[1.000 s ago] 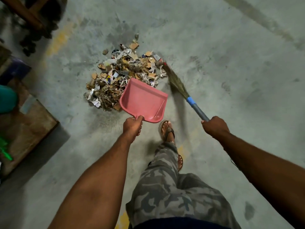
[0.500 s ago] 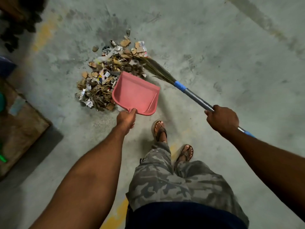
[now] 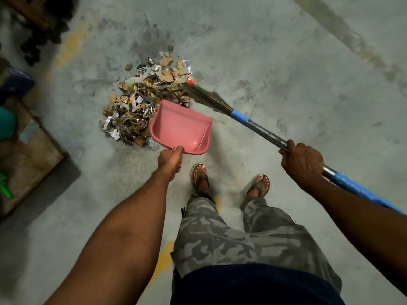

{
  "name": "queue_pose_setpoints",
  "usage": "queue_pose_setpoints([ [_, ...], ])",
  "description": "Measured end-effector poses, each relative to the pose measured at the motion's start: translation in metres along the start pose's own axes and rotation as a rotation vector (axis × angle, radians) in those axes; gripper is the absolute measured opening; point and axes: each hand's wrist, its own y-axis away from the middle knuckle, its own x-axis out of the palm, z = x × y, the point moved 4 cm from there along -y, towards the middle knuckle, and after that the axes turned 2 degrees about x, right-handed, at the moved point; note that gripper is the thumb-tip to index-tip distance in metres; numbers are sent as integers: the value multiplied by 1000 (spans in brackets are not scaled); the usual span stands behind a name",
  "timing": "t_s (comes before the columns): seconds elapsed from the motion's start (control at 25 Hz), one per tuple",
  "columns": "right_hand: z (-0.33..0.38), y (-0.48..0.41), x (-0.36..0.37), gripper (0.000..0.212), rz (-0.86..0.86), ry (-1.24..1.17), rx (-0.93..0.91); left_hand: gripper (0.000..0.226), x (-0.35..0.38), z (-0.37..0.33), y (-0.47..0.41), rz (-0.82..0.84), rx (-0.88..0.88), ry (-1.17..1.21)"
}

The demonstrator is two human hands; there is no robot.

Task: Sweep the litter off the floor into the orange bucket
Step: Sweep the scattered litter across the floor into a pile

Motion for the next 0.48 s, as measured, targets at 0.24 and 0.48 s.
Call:
queue_pose_setpoints([
  [0.24,-27,-39,-17,31,7,17,-52,31,56,1,43,-11,-31,71],
  [0.48,-63,-65,-4,41,255,-384,209,31,94,-15,47,15,-49,68],
])
